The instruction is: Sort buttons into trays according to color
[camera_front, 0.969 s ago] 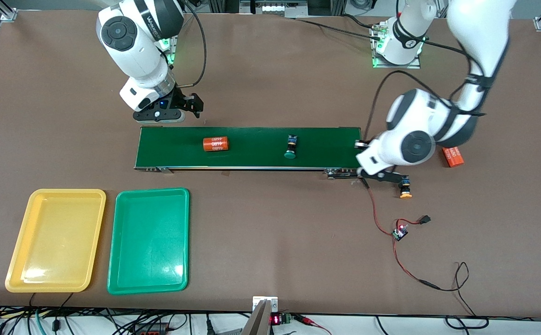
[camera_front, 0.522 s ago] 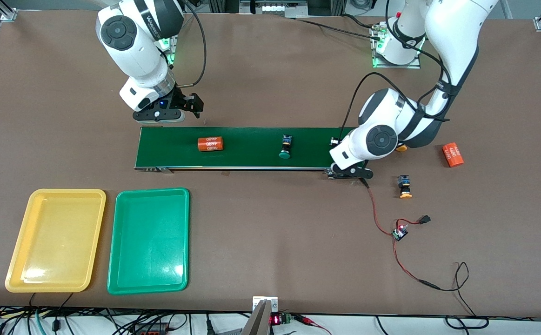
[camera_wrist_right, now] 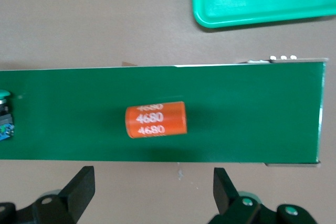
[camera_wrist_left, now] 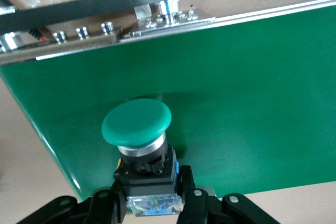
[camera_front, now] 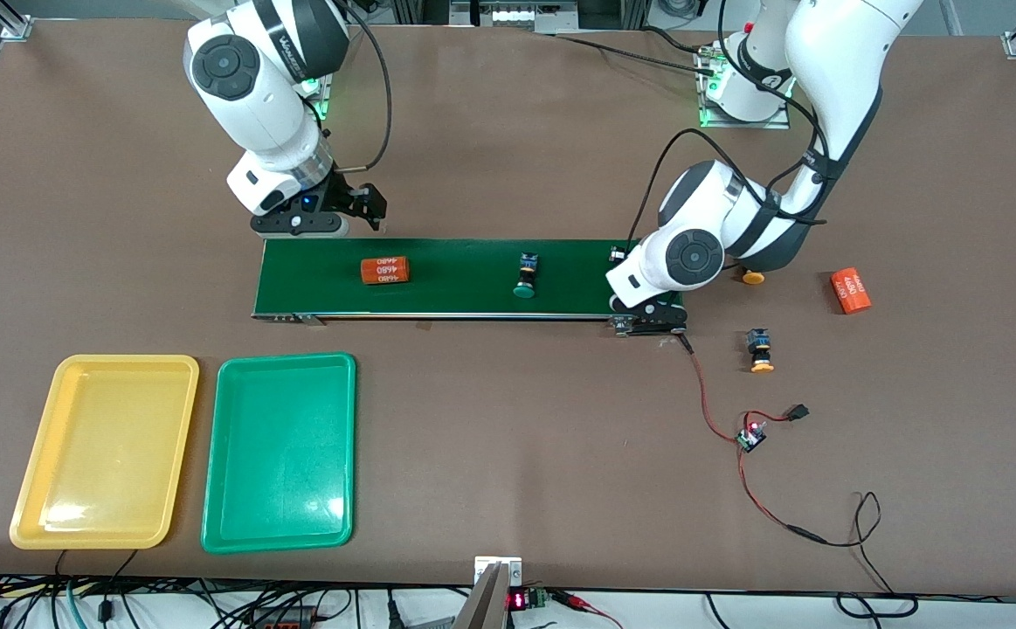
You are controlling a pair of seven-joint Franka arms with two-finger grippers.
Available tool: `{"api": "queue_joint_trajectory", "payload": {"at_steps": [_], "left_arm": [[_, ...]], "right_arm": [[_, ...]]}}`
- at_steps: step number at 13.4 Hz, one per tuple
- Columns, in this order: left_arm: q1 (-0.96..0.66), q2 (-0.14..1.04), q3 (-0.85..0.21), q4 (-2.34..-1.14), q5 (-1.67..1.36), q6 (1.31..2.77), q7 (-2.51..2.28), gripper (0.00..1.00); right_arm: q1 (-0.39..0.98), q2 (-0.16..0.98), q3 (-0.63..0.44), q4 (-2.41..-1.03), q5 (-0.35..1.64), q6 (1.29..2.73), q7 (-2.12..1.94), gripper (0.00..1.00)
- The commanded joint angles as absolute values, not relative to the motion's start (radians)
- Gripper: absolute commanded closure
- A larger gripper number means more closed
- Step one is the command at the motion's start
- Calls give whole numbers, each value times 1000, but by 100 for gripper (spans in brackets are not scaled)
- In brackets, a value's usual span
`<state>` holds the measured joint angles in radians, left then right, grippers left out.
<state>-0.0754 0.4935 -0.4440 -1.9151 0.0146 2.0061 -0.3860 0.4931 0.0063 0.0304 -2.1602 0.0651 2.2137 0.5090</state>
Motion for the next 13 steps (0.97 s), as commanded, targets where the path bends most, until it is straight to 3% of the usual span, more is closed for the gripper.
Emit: {"api": "queue_joint_trajectory", "payload": {"at_steps": [1, 5, 8, 13], "left_arm": [[-78, 460, -456, -1915, 1, 1968, -455, 0], [-45, 417, -427, -1743, 14, 1766, -451, 0], [-37, 416, -278, -1640, 20, 1661, -445, 0], [-31, 422, -8, -1657, 31, 1595, -266, 0]], "right_arm": [[528, 89, 25, -2099, 75, 2227, 549, 0], [567, 170, 25, -2080, 75, 2325, 638, 0], [619, 201, 23, -2065, 75, 2333, 688, 0], [640, 219, 25, -2043, 75, 2335, 713, 0]]}}
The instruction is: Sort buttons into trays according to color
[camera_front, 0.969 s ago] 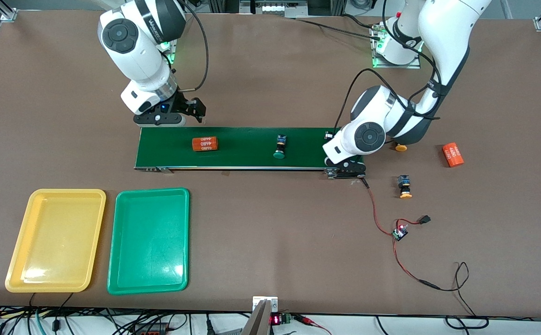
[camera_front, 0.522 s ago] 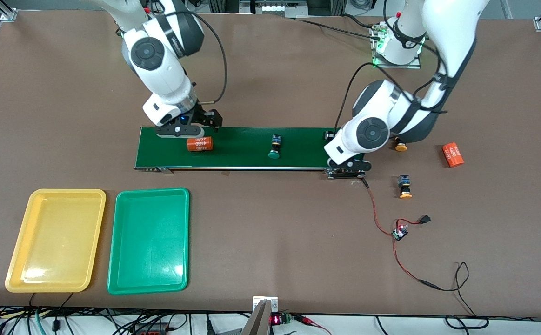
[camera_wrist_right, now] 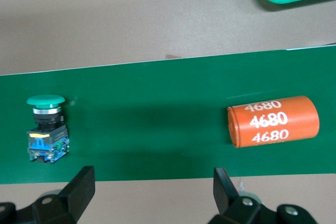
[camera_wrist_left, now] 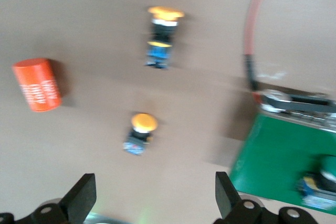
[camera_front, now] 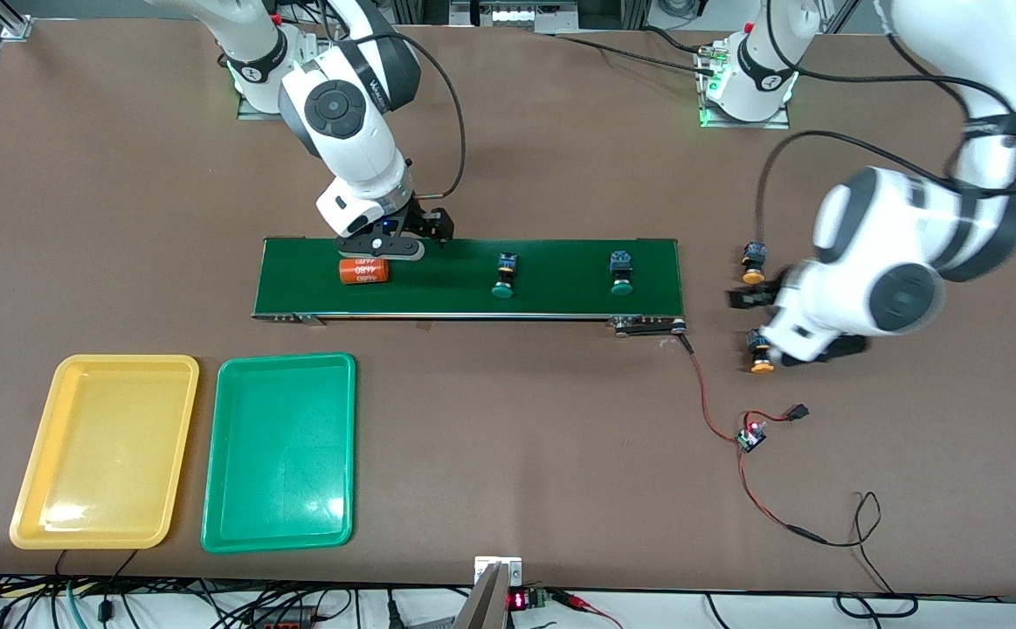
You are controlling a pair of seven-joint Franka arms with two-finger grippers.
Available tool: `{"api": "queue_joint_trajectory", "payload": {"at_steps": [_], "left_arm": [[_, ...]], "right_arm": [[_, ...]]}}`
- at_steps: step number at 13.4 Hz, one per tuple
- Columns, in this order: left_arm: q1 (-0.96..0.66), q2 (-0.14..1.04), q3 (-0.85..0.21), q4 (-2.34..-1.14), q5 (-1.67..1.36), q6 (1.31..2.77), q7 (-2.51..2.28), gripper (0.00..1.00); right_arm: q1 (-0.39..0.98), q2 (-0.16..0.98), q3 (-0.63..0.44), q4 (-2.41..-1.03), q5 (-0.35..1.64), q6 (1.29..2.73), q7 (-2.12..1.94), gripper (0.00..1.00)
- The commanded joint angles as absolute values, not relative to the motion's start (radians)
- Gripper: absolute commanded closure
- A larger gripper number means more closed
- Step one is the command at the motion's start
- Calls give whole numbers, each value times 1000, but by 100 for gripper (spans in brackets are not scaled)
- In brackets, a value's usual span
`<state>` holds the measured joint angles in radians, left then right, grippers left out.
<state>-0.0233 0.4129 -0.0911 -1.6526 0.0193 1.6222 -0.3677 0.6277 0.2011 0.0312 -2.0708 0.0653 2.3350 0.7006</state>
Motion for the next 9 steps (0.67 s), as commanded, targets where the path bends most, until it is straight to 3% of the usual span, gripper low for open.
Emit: {"api": "queue_joint_trajectory", "payload": {"at_steps": [1, 5, 9], "left_arm": [[-28, 436, 41, -1661, 38, 1604, -182, 0], [-26, 439, 132, -1828, 153, 1848, -133, 0], [-15, 428, 184, -2023, 175, 2135, -71, 0]], "right_arm": [[652, 239, 23, -2022, 75, 2333, 736, 0], [698, 372, 21, -1884, 60, 2332, 844, 0], [706, 422, 18, -1836, 63, 2333, 848, 0]]}}
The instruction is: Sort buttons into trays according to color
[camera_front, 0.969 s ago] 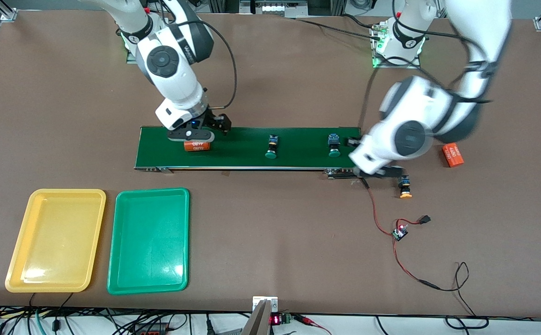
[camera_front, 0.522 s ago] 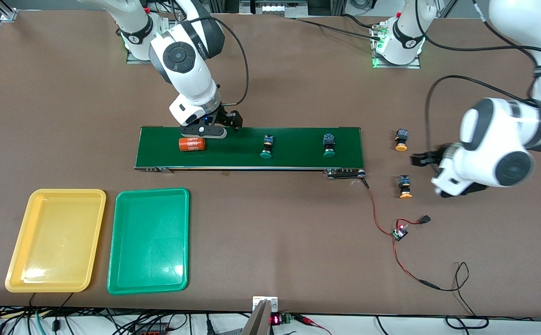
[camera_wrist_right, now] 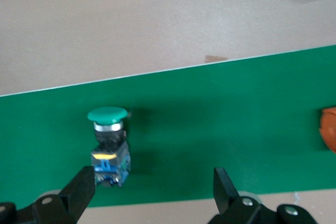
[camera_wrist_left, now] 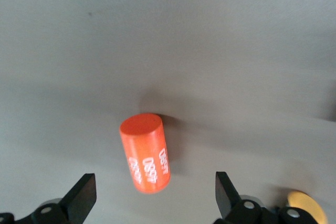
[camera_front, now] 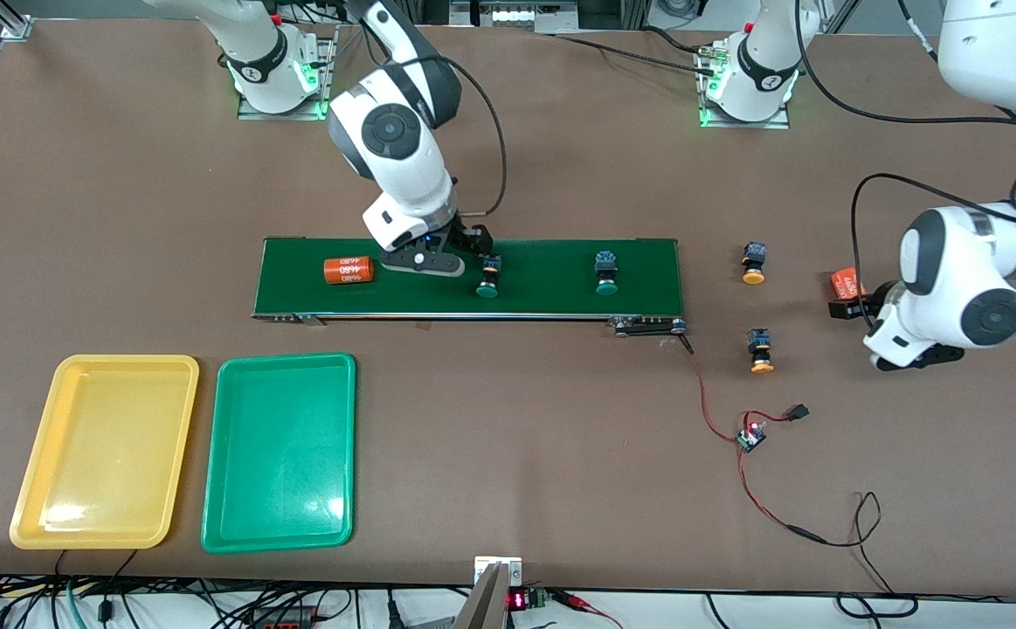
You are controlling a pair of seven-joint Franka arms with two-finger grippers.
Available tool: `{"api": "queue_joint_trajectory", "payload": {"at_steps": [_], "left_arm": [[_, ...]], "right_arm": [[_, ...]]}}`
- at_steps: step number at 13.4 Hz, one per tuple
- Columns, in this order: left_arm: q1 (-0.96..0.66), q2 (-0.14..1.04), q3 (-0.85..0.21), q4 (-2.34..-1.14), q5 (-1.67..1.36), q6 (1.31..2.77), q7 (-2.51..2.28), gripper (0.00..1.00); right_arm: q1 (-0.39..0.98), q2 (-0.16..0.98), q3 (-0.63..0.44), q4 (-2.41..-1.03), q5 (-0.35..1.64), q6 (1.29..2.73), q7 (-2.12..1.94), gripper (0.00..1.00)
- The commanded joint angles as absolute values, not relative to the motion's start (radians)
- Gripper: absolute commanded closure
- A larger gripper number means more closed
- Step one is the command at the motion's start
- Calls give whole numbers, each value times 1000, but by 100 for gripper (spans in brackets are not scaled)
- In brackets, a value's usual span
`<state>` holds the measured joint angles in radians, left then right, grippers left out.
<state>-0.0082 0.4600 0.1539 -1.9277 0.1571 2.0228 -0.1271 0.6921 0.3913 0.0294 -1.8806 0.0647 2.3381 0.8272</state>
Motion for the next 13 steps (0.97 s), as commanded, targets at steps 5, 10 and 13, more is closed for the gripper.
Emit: {"api": "queue_joint_trajectory", "payload": {"at_steps": [5, 10, 13], "left_arm": [[-12, 434, 206, -2118, 169, 2252, -49, 8], [-5, 436, 206, -2141, 164, 2270, -48, 47], [-5, 442, 207, -2132, 117, 2267, -51, 69]], "right_arm": [[707, 452, 12, -1832, 61, 2364, 879, 0], [695, 480, 15, -1835, 17, 2390, 871, 0], [701, 497, 18, -1841, -24, 2391, 859, 0]]}}
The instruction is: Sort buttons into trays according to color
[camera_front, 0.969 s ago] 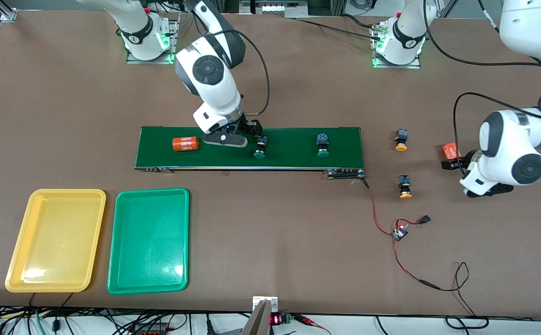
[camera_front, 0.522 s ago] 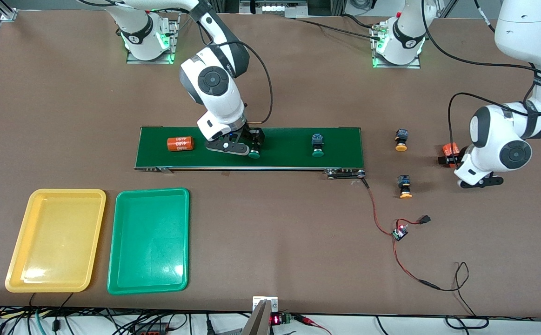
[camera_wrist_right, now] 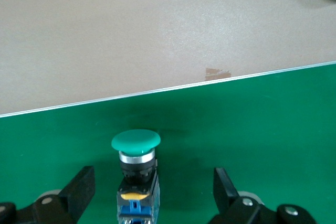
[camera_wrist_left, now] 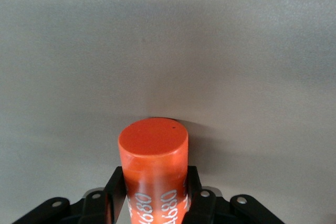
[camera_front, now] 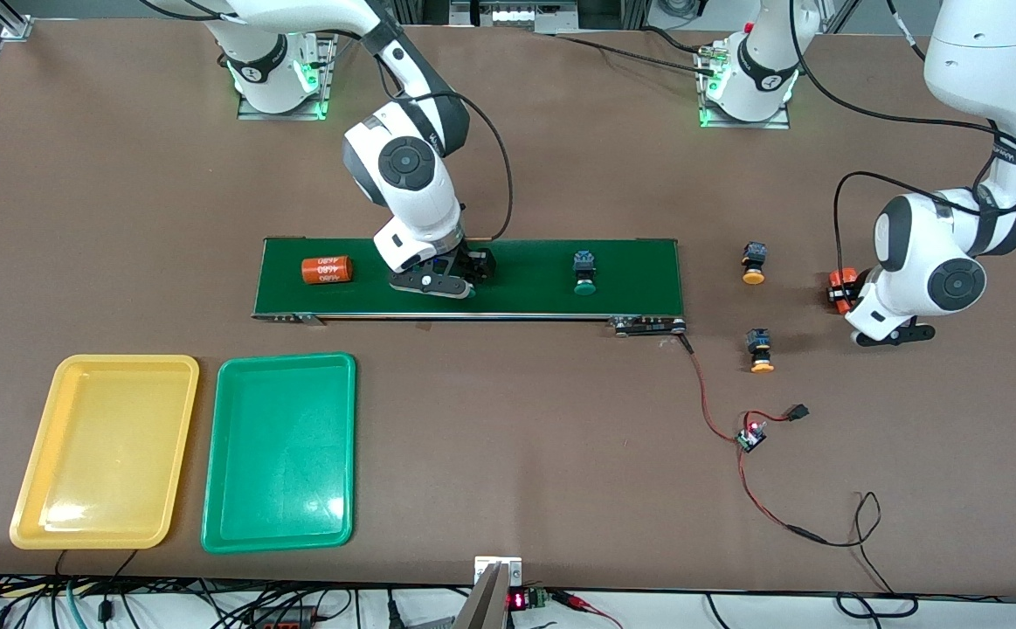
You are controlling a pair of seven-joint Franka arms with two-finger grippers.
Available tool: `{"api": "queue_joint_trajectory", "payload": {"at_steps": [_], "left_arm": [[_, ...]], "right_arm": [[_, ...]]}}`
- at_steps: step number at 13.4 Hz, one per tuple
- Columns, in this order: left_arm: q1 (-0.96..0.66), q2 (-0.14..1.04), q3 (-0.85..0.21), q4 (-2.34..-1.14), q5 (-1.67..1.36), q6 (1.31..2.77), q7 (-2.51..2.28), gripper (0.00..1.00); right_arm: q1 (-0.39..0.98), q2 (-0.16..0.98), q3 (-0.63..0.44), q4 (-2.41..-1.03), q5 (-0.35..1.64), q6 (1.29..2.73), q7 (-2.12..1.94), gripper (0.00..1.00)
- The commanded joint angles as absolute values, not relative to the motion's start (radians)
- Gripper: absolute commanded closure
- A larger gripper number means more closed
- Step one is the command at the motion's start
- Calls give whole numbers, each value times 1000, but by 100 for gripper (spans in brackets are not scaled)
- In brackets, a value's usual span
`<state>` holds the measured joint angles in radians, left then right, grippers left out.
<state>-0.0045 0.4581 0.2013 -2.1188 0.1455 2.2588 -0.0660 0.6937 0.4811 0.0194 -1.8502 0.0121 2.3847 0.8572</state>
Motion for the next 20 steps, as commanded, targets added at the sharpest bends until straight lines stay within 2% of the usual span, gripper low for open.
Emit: {"api": "queue_joint_trajectory", "payload": {"at_steps": [1, 3, 4, 5, 8, 12, 14, 16, 18, 20], "left_arm": [[-6, 442, 207, -2131, 115, 2263, -54, 70], [-23, 423, 209, -2099, 117, 2225, -38, 74], [-25, 417, 204, -2044, 114, 2124, 19, 79], [-28, 419, 201, -1983, 112, 2023, 82, 80], [-72, 419, 148, -1858, 112, 1817, 208, 92], [-74, 420, -16, -1699, -9, 1616, 291, 97], [-75, 425, -98, -1667, -21, 1601, 324, 98], [-78, 437, -165, -1667, -21, 1614, 479, 100], [-89, 439, -260, -1670, -8, 1628, 618, 100], [-91, 439, -316, -1707, 12, 1690, 649, 100]], "right_arm": [[701, 502, 18, -1842, -32, 2391, 858, 0], [703, 506, 17, -1844, -34, 2391, 851, 7], [703, 506, 17, -1845, -35, 2391, 841, 13], [707, 508, 17, -1850, -40, 2390, 835, 20], [706, 508, 17, -1861, -41, 2390, 833, 59], [698, 506, 14, -1862, -43, 2387, 830, 92], [675, 485, 5, -1859, -41, 2381, 760, 97], [628, 440, -3, -1853, -41, 2359, 689, 97], [565, 410, -3, -1810, -40, 2280, 602, 97], [493, 416, -3, -1705, -31, 2159, 501, 97]]}}
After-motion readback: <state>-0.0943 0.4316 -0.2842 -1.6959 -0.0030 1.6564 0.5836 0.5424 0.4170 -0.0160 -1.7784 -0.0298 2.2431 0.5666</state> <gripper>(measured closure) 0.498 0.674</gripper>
